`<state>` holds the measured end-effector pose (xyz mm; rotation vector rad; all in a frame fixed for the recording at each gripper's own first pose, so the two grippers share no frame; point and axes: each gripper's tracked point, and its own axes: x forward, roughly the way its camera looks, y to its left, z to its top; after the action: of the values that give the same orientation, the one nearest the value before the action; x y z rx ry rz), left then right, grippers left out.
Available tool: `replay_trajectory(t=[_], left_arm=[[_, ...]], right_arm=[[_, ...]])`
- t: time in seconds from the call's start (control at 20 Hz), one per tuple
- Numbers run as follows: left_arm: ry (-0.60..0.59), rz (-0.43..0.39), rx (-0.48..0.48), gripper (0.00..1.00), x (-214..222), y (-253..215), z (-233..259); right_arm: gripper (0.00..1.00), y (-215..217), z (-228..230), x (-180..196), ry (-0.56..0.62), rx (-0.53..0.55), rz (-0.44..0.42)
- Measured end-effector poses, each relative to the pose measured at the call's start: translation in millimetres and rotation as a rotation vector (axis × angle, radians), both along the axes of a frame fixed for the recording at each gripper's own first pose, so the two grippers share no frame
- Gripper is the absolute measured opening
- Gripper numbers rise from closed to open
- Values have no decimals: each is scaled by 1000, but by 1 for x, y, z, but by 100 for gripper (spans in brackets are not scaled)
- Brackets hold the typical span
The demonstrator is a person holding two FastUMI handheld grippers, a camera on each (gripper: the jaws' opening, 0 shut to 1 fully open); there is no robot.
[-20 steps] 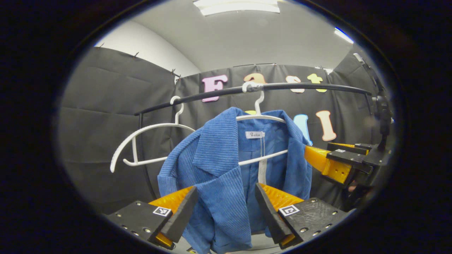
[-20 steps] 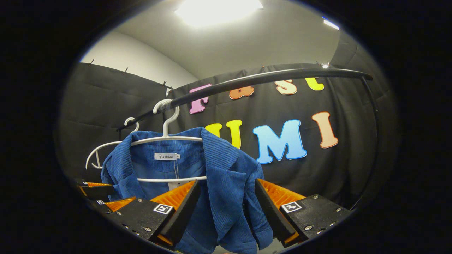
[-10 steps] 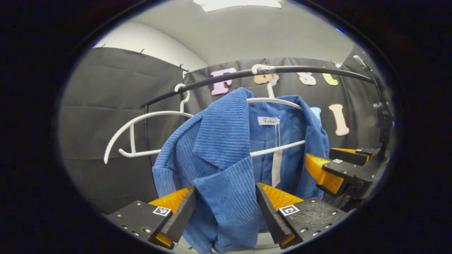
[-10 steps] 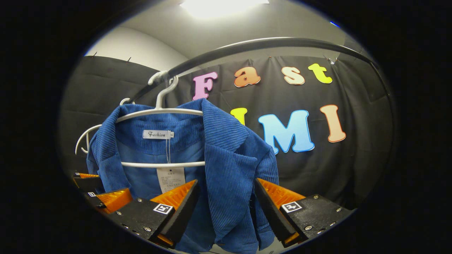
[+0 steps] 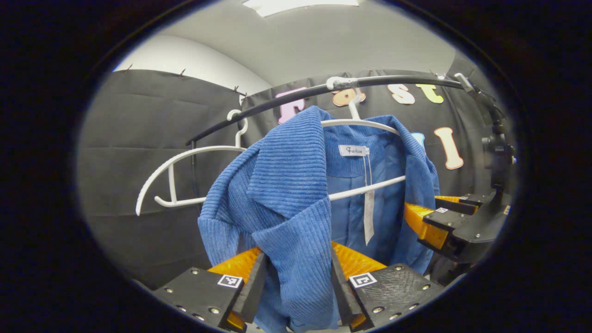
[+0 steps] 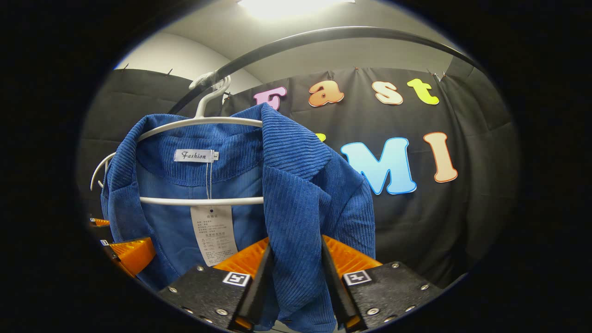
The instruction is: Grasp the clothes on the hanger with both hands and then place them into the laundry hamper below.
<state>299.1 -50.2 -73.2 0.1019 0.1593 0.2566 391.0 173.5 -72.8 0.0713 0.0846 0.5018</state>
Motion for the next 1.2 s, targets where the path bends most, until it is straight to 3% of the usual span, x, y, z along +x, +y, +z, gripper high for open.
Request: replay_trajectory(t=[0.05, 0.1, 0.15, 0.2, 0.3, 0.4, 0.7, 1.2], left_arm=[[11, -1, 13, 68, -2, 1, 0], [24, -19, 18, 58, -1, -2, -1], [31, -31, 28, 48, -2, -3, 4], [30, -15, 38, 37, -1, 1, 3], [22, -30, 23, 17, -4, -1, 4], [25, -43, 29, 1, -6, -2, 6], [8, -73, 92, 0, -26, -6, 33], [-38, -82, 79, 0, -49, 15, 79]], right_arm=[[52, 3, 0, -2, 3, 1, 15], [36, 5, 0, -1, -2, -4, 23], [31, 3, 2, -2, -16, -16, 15], [14, 1, 5, -2, -39, -22, 8], [4, 5, 9, -8, -69, -24, 32], [2, -1, 19, -8, -121, -21, 17], [2, -26, 53, -11, -241, -1, -48], [2, -60, 106, 0, -352, 11, -148]])
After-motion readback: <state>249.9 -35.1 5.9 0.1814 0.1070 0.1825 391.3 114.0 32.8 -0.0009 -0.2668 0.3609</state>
